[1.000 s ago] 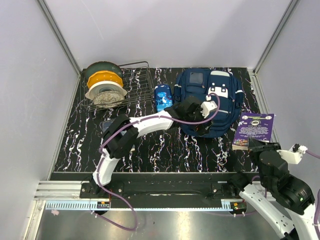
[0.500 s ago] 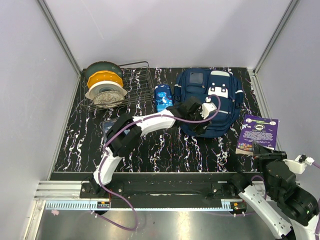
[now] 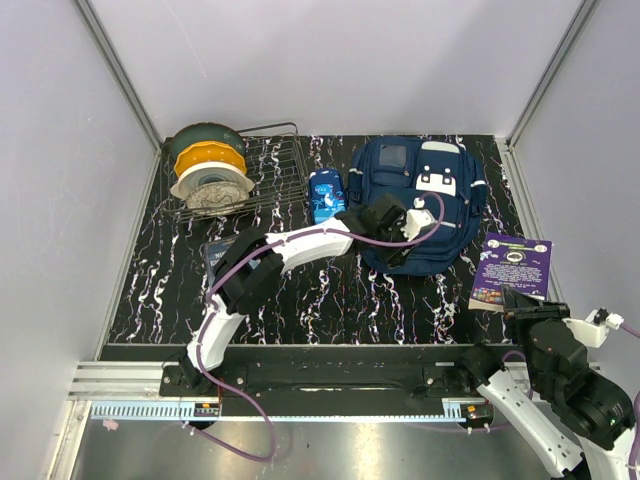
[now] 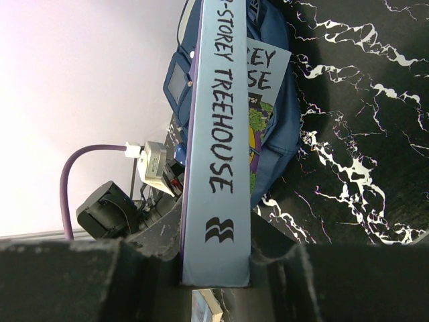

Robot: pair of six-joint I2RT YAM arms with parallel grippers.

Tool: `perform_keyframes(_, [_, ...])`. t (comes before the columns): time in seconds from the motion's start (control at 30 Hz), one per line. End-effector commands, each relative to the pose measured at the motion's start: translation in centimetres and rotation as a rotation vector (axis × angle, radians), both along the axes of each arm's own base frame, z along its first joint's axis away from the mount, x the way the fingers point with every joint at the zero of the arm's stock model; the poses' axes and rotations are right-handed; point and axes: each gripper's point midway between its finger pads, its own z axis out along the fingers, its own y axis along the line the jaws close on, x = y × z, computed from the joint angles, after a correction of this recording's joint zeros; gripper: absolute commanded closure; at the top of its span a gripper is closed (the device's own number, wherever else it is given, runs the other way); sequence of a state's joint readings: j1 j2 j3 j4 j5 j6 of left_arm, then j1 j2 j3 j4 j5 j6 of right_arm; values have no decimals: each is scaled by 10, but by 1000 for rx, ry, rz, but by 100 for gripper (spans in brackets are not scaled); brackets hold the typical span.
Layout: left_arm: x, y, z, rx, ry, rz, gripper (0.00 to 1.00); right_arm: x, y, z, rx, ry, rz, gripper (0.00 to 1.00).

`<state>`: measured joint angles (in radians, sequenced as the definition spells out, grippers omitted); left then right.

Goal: Pack the student bag
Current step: Place the book in the student bag.

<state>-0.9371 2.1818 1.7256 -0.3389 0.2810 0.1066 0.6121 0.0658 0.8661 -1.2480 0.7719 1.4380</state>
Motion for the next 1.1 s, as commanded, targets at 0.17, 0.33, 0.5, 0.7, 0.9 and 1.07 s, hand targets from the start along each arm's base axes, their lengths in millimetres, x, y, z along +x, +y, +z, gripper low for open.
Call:
perform_keyframes(0.17, [8,2,17,-23,-5,5,58,3,-3,14,56,-65,-37,97])
perform_keyframes(0.33, [18,0,26,-69,7,47,63,4,-2,13,60,-64,-35,95])
perform_keyframes(0.5, [24,-3,33,-123,55,60,61,5,-1,12,68,-73,-34,92])
perform_keyframes(0.7, [21,-5,38,-171,92,26,46,5,-1,10,61,-69,-34,92])
perform_keyframes(0.9, [21,-4,33,-172,111,17,49,6,0,10,63,-71,-33,91])
perform_keyframes(1.07, [20,-1,23,-144,120,16,55,6,0,10,63,-72,-34,91])
